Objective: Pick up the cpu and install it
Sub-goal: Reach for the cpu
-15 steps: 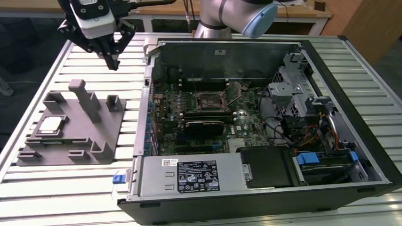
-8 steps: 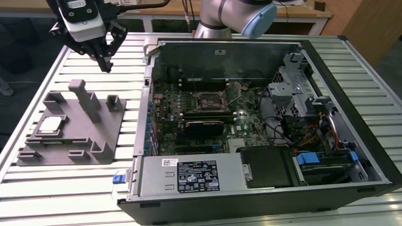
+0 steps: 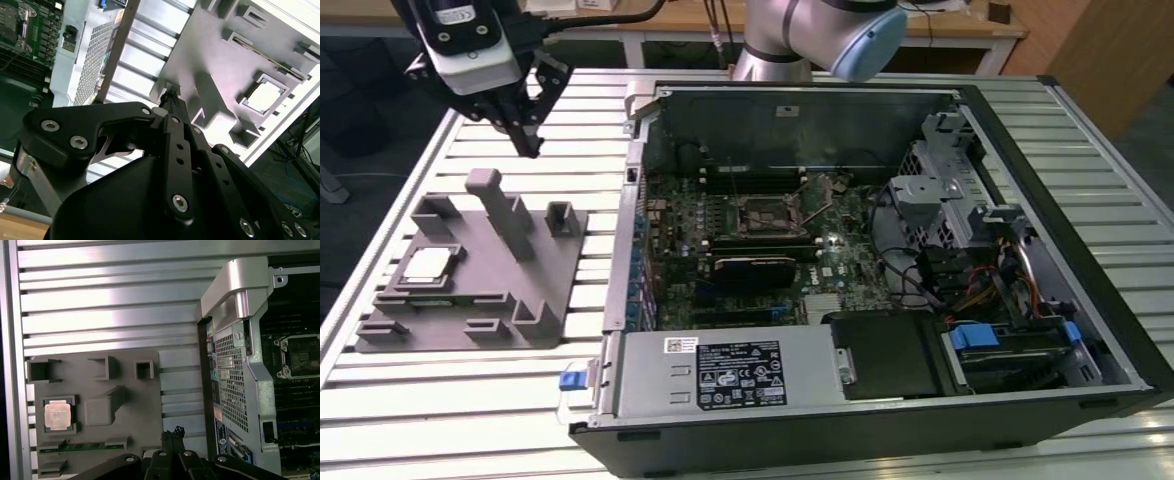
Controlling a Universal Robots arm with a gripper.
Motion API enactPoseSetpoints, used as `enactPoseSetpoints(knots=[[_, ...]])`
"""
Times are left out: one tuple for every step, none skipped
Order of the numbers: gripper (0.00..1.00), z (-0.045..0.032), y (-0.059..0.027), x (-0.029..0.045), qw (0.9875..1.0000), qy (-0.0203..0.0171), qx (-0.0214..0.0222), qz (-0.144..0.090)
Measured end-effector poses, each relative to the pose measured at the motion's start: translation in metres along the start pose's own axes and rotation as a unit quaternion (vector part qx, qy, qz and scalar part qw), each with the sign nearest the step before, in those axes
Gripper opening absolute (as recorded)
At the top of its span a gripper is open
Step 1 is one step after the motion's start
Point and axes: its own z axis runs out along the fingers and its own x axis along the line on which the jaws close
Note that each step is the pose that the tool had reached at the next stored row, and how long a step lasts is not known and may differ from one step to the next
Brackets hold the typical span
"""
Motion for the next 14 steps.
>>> enactPoseSetpoints(knots=[[0.11, 0.0005, -0.0002, 0.0017, 1.0, 0.0, 0.0001, 0.0], [0.11, 0.0012, -0.0004, 0.0031, 1.0, 0.0, 0.0001, 0.0], [0.11, 0.0019, -0.0007, 0.0048, 1.0, 0.0, 0.0002, 0.0], [0.11, 0.0027, -0.0008, 0.0061, 1.0, -0.0001, 0.0002, 0.0], [0.11, 0.0035, -0.001, 0.0073, 1.0, -0.0001, 0.0003, 0.0], [0.11, 0.0043, -0.0012, 0.009, 1.0, 0.0, 0.0004, 0.001], [0.11, 0.0051, -0.0014, 0.0109, 1.0, 0.0, 0.0004, 0.001], [0.11, 0.0059, -0.0016, 0.0132, 1.0, -0.0001, 0.0003, 0.001], [0.11, 0.0067, -0.0019, 0.0161, 1.0, -0.0001, 0.0004, 0.001], [0.11, 0.0076, -0.0022, 0.0188, 1.0, -0.0001, 0.0004, 0.002], [0.11, 0.0086, -0.0025, 0.0216, 1.0, -0.0002, 0.0004, 0.002], [0.11, 0.0095, -0.0028, 0.0244, 1.0, -0.0001, 0.0005, 0.002], [0.11, 0.0106, -0.0032, 0.0273, 1.0, -0.0001, 0.0006, 0.003], [0.11, 0.0117, -0.0035, 0.0303, 1.0, -0.0001, 0.0008, 0.003]])
